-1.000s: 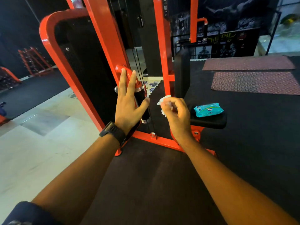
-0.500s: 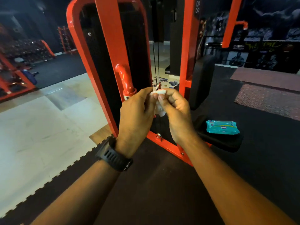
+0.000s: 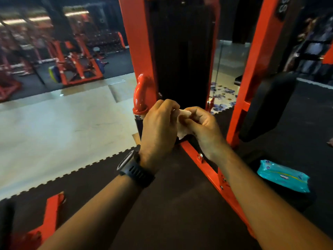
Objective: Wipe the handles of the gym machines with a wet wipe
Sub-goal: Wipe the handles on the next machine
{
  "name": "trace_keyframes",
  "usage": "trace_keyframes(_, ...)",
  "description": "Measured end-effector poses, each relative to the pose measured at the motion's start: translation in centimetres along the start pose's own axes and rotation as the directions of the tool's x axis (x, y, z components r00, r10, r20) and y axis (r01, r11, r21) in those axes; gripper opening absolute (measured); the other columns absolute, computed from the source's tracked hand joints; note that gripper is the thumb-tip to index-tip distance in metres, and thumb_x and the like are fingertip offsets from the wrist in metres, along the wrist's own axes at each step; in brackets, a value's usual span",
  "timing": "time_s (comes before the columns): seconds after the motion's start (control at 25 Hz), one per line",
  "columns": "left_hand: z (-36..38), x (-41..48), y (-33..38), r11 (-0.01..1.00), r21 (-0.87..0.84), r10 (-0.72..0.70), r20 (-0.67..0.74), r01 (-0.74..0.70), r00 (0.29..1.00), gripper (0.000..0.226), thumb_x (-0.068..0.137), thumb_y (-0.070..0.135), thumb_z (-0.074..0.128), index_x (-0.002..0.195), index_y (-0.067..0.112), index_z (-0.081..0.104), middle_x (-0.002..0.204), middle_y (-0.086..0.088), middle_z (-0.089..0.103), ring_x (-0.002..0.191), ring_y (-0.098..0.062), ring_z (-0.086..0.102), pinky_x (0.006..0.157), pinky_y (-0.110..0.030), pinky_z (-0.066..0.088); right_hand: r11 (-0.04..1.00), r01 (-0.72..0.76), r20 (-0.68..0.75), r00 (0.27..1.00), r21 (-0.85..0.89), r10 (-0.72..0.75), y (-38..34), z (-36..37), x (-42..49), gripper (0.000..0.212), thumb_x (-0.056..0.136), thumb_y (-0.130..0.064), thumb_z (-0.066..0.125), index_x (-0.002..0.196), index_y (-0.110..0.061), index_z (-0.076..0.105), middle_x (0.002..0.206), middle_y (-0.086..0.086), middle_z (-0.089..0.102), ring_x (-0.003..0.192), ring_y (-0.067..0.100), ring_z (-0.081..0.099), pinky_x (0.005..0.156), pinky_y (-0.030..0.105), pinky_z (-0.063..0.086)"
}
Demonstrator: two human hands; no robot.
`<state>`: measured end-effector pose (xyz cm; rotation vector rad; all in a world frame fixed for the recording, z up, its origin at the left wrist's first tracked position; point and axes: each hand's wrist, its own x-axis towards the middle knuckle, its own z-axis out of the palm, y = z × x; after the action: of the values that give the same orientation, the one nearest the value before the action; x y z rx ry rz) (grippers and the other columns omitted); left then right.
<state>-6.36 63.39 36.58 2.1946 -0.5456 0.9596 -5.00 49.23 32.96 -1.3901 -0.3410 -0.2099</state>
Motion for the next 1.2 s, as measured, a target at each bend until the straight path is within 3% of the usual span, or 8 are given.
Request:
trace_keyframes(0.28,2.6,1.1,1.9,0.902,0.421,-0.067,-0.079,0.094,0.995,0.009,0.092,0.006,0.066,0.100,0.006,0.068,0.099,-0.009,0.064,0.089,-0.024,0.057,0.071,-0.022,0.037,0.994,0.094,0.243,0.967,-0.060,-0.077,0.9,-3.1,5.1,0.023,0.093,-0.006,0.067,0.115,-0.010,0.063,0.102,0.008,0.071,0.089,0.015,0.071,0.070,0.029,0.058)
trace_keyframes(0.4,3.3,1.5,2.9,0.816,0.564,-0.071,-0.112,0.123,0.991,0.017,0.088,0.003,0.071,0.105,0.005,0.068,0.109,-0.012,0.066,0.102,-0.028,0.059,0.082,-0.030,0.050,0.969,0.202,0.255,0.953,-0.144,-0.161,2.3,-3.4,7.4,0.022,0.091,-0.019,0.073,0.111,-0.012,0.068,0.101,0.002,0.072,0.097,0.017,0.070,0.081,0.039,0.061)
trace_keyframes(0.48,3.6,1.6,2.8,0.737,0.668,-0.053,-0.091,0.101,0.994,0.031,0.086,0.004,0.072,0.116,0.004,0.065,0.124,-0.017,0.062,0.119,-0.034,0.055,0.096,-0.042,0.051,0.955,0.235,0.221,0.956,-0.182,-0.193,3.5,-2.9,8.7,0.025,0.091,-0.027,0.072,0.109,-0.011,0.067,0.104,0.001,0.071,0.099,0.017,0.069,0.082,0.032,0.061)
trace_keyframes(0.64,4.6,2.1,0.0,0.491,0.870,-0.215,0.079,0.037,0.973,0.074,0.088,0.023,0.071,0.152,0.007,0.036,0.163,-0.018,0.023,0.152,-0.037,0.013,0.119,-0.050,0.015,0.902,0.343,0.213,0.932,-0.262,-0.292,6.7,-1.7,12.0,0.024,0.091,-0.019,0.072,0.112,-0.008,0.065,0.112,0.009,0.070,0.106,0.022,0.068,0.084,0.009,0.051)
trace_keyframes(0.76,6.0,1.8,-2.0,0.366,0.930,-0.276,0.135,-0.026,0.952,0.090,0.091,0.034,0.067,0.159,0.007,0.014,0.167,-0.017,-0.001,0.154,-0.034,-0.007,0.125,-0.051,0.001,0.833,0.437,0.209,0.898,-0.340,-0.386,9.3,-1.1,14.1,0.030,0.090,-0.010,0.071,0.119,-0.006,0.067,0.117,0.012,0.071,0.110,0.028,0.068,0.095,0.029,0.053)
trace_keyframes(0.92,7.5,1.4,-3.5,0.201,0.980,-0.280,0.067,-0.010,0.958,0.096,0.091,0.031,0.068,0.160,0.006,0.006,0.167,-0.014,-0.004,0.154,-0.033,-0.006,0.125,-0.051,0.002,0.703,0.639,0.407,0.758,-0.311,-0.509,13.0,-0.3,17.0,0.042,0.090,-0.009,0.070,0.132,-0.005,0.063,0.133,0.011,0.064,0.122,0.031,0.061,0.104,0.037,0.048)
trace_keyframes(1.04,8.6,1.3,-4.2,0.113,0.993,-0.266,0.006,0.025,0.964,0.092,0.092,0.028,0.065,0.160,0.006,0.006,0.168,-0.012,-0.001,0.155,-0.032,0.000,0.125,-0.049,0.008,0.663,0.708,0.635,0.633,-0.244,-0.442,15.0,0.1,18.1,0.048,0.098,-0.018,0.063,0.145,-0.014,0.051,0.152,0.001,0.047,0.138,0.024,0.047,0.109,0.036,0.045)
trace_keyframes(1.2,9.7,1.5,-4.8,-0.046,0.999,-0.316,-0.028,0.014,0.948,0.095,0.095,0.044,0.054,0.159,0.004,-0.003,0.167,-0.014,-0.003,0.155,-0.029,0.000,0.124,-0.047,0.008,0.526,0.828,0.733,0.479,-0.194,-0.483,16.3,-0.7,19.9,0.050,0.098,-0.007,0.062,0.146,-0.011,0.050,0.154,0.005,0.043,0.141,0.025,0.041,0.109,0.034,0.040)
